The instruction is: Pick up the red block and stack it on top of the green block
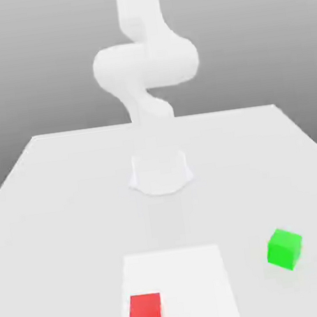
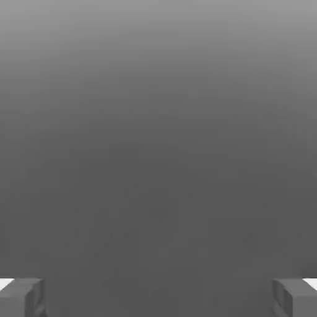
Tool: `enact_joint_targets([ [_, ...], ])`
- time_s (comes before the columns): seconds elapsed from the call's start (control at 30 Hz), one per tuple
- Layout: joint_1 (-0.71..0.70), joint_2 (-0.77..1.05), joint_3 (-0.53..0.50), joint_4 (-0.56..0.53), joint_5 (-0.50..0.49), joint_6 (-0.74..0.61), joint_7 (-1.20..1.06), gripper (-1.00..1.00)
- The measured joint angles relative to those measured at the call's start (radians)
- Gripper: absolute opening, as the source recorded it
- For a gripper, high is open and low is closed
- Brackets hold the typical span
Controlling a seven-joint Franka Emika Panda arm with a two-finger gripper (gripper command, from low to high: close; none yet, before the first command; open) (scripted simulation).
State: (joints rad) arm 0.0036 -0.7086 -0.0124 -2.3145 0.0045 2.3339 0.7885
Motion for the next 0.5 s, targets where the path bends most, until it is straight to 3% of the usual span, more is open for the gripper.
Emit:
enact_joint_targets([
  [0.5,0.007,0.55,-0.062,-0.087,0.036,0.204,-0.076,0.0],
])
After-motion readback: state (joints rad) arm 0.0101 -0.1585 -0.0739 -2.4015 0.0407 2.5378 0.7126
